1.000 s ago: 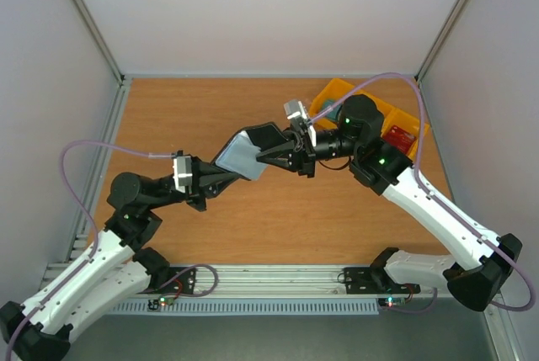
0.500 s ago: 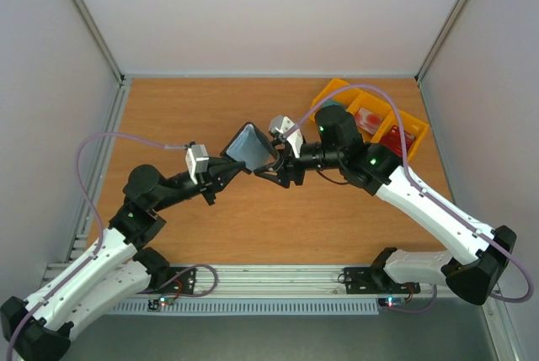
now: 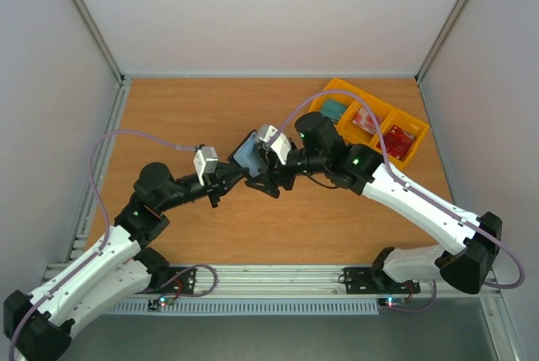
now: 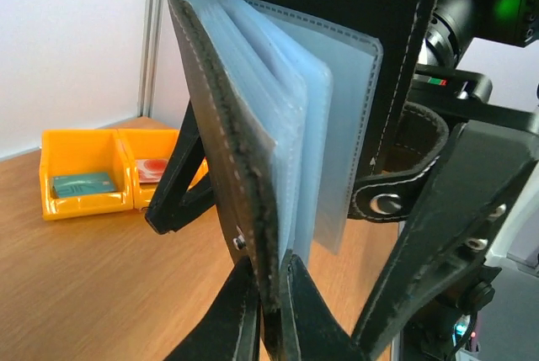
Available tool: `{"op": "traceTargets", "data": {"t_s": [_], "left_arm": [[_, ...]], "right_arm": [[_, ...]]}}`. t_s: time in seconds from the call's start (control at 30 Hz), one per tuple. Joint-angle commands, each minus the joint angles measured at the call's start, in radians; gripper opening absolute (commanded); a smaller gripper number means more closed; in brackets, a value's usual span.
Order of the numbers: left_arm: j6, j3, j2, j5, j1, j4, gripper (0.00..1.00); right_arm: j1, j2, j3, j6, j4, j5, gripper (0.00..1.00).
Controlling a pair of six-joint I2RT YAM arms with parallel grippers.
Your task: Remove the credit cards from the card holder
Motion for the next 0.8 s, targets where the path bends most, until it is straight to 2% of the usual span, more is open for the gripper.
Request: {"op": "traceTargets", "data": {"t_s": [0.0, 0.1, 0.23, 0.3, 0.4, 0.53, 0.7, 0.77], "left_arm": [[-0.009, -0.01, 0.001, 0.044, -0.005, 0.054, 0.0], [-0.008, -0.011, -0.001, 0.067, -0.005, 0.057, 0.0], [-0.001, -0.015, -0.004, 0.081, -0.005, 0.056, 0.0], [-0.003, -0.017, -0.004, 0.093, -0.003, 0.058, 0.0], [0.004, -0.015, -0.005, 0.102, -0.005, 0.051, 0.0], [0.018, -0.013, -0.008, 0.114, -0.004, 0.053, 0.0], [0.019, -0.022, -0.011, 0.112, -0.004, 0.07, 0.0], [0.018, -0.024, -0.011, 0.107, -0.004, 0.075, 0.05]], "right_arm": [[0.017, 0.003, 0.035, -0.013, 0.016, 0.087, 0.93], [0.017, 0.001, 0.048, -0.039, -0.018, 0.093, 0.81], [0.016, -0.002, 0.058, -0.068, -0.068, 0.091, 0.6], [0.015, 0.001, 0.063, -0.077, -0.086, 0.093, 0.52], [0.015, -0.001, 0.073, -0.092, -0.105, 0.093, 0.45], [0.01, -0.003, 0.082, -0.106, -0.132, 0.083, 0.3], [0.001, -0.002, 0.082, -0.103, -0.151, -0.026, 0.28], [0.002, 0.001, 0.083, -0.097, -0.151, -0.083, 0.28]]}}
